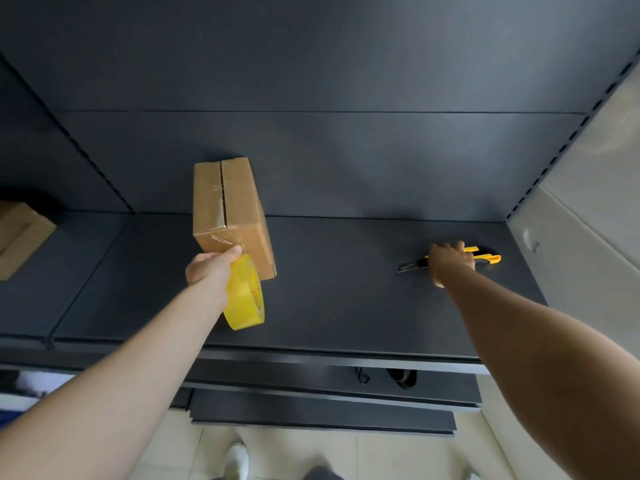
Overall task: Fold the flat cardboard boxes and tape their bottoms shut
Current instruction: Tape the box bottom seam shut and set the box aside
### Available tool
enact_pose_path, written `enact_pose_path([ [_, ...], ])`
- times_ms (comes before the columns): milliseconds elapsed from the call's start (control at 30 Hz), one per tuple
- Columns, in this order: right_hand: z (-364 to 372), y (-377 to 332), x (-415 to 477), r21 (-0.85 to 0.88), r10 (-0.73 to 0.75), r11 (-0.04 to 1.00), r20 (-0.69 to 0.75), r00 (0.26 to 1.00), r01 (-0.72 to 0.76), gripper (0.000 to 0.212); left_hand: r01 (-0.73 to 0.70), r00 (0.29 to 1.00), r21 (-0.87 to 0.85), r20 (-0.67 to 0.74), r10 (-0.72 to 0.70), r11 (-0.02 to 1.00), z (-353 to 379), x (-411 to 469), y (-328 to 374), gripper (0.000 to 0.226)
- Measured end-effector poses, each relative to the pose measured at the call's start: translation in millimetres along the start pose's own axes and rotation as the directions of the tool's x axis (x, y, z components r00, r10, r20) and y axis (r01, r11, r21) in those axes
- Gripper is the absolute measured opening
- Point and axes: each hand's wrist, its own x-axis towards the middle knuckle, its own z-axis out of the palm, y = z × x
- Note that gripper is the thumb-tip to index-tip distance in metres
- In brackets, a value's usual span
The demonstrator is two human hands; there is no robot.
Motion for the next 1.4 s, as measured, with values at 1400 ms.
enact_pose_path([
  [1400, -68.3, -220.4, -92.5, -0.111, -0.689, 0.699, -0.37, 0.624, 0.706, 0.025, 0.157, 0.93, 0.091, 0.322, -0.178, 0.983, -47.8, 25.1, 18.6, 0.047],
])
